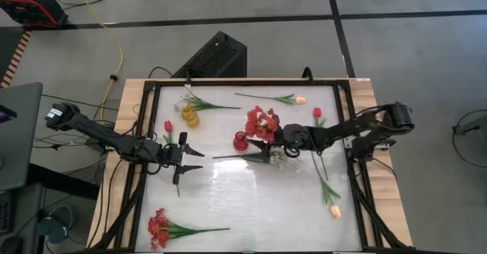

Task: Sort flowers into vase by color
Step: Put the orange flowers into the red vase

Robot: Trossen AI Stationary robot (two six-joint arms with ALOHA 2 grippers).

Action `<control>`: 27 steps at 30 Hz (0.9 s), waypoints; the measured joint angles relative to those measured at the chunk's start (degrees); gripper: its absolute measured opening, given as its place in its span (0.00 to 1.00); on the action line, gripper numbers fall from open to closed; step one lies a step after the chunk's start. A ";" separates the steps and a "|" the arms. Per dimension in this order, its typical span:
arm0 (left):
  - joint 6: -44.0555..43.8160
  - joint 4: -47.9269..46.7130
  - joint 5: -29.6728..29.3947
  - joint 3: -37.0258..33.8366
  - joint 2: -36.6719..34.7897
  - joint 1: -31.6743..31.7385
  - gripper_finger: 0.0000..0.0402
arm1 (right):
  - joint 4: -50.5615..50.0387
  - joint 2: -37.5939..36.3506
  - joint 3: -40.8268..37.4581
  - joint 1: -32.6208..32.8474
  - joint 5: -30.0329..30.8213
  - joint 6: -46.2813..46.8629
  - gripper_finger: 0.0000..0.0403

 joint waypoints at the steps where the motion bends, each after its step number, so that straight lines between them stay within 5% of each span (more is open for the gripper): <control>1: 0.00 0.00 0.00 0.00 0.00 0.00 0.44 | -1.74 -1.35 0.00 0.39 0.00 0.00 0.55; 15: 0.24 -0.02 -0.35 0.00 0.00 0.00 0.44 | -30.56 -17.57 0.00 7.46 -0.34 10.69 0.55; 27: 0.26 0.00 -1.72 0.02 0.00 0.01 0.44 | -40.66 -15.50 6.01 18.66 -1.42 13.87 0.51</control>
